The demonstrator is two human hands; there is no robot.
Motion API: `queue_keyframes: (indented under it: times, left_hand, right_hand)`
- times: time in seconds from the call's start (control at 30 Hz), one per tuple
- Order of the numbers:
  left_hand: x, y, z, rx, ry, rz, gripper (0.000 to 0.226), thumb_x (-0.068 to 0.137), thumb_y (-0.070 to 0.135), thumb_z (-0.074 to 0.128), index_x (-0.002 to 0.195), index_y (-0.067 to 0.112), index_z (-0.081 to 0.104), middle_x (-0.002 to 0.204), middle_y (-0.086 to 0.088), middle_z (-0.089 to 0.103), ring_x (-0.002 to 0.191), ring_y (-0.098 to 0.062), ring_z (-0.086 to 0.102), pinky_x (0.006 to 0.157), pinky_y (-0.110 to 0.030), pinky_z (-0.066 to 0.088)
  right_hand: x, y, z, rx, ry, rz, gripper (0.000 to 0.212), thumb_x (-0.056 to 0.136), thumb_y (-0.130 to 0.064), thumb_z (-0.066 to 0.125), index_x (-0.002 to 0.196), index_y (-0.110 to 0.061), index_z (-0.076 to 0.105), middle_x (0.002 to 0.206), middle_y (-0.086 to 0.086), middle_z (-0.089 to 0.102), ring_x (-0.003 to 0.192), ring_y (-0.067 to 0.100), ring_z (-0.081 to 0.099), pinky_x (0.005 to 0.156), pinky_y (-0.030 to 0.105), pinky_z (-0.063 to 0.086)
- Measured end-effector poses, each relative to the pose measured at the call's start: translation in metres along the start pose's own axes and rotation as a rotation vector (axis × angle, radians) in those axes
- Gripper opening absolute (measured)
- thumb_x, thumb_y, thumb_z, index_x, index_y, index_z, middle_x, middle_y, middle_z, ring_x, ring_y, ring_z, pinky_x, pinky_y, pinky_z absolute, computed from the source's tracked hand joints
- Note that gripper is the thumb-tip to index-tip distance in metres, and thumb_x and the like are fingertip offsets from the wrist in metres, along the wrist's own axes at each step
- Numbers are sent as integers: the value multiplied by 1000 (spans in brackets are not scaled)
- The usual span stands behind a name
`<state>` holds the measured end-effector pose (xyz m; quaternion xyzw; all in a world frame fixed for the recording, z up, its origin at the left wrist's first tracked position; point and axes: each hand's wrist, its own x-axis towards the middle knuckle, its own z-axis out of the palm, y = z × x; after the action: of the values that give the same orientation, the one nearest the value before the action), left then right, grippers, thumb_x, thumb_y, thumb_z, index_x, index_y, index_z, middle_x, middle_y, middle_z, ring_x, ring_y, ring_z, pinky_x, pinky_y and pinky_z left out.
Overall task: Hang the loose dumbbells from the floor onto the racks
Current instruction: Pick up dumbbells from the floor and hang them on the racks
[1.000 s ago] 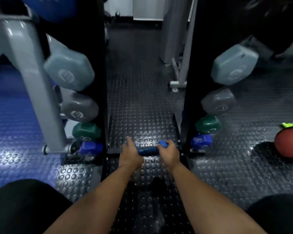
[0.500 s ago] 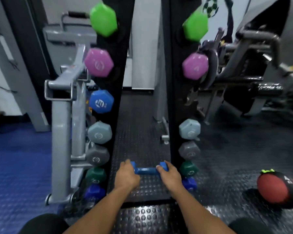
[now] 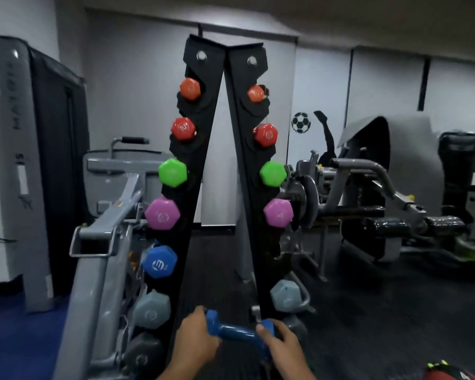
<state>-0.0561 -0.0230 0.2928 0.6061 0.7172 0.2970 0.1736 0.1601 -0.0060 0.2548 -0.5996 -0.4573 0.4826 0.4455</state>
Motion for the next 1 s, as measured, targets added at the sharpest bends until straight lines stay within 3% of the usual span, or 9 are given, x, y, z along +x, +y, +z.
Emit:
queue_keyframes:
  times: [0.13,0.23,0.3,0.43,0.53,0.63,0.77,1.0]
  left_hand:
    - [5,24,-22,-66,22,41,47,68,28,84,109,30,59,103,7,70,94,-14,69,84,-27,55]
    - [11,42,-36,-113,59,111,46,67,26,86,107,32,63,100,9,71,89,-8,68,77,-25,56]
    - [16,52,-41,-144,70,155,45,66,21,87,105,31,66,97,11,70,85,-4,67,75,-24,57]
    - [24,78,-48,-148,71,214,49,64,18,87,109,27,70,98,11,72,89,-10,69,81,-29,58]
    - [31,98,-48,-218,72,204,51,64,18,89,108,24,64,100,7,70,87,-10,67,72,-23,53]
    - [37,116,-46,-267,78,228,50,66,18,91,108,21,65,103,4,70,83,-8,64,65,-16,45]
    - [41,135,-39,-285,47,293,53,71,18,91,119,21,70,113,6,71,97,-10,67,84,-22,51]
    - [43,158,-18,-381,23,351,55,79,10,84,129,26,71,113,10,74,100,-5,69,94,-21,54]
  right_hand:
    - [-7,-29,-15,161,-22,-55,45,72,-40,91,110,-24,75,108,7,76,97,28,73,84,41,60]
    - [-22,-55,-28,304,-67,-95,25,88,-16,80,111,-18,68,103,16,74,79,32,70,60,36,55]
    - [-33,-68,-38,371,-126,-132,25,92,-7,72,114,-17,64,108,18,72,74,30,66,53,32,49]
    - [-50,-85,-61,462,-238,-193,40,84,-1,67,122,-10,63,111,24,72,74,30,63,62,38,48]
    - [-50,-89,-87,545,-362,-204,63,73,-2,74,133,-4,55,122,29,68,81,36,64,73,43,50]
    - [-49,-88,-110,616,-473,-235,73,76,-6,81,143,-6,50,136,34,60,97,42,66,91,49,53]
    - [-57,-91,-127,643,-574,-290,63,86,-1,76,144,-7,53,137,34,57,99,44,66,84,40,62]
    - [-70,-98,-120,540,-596,-343,56,86,4,75,139,-3,57,127,23,63,108,39,64,95,52,57]
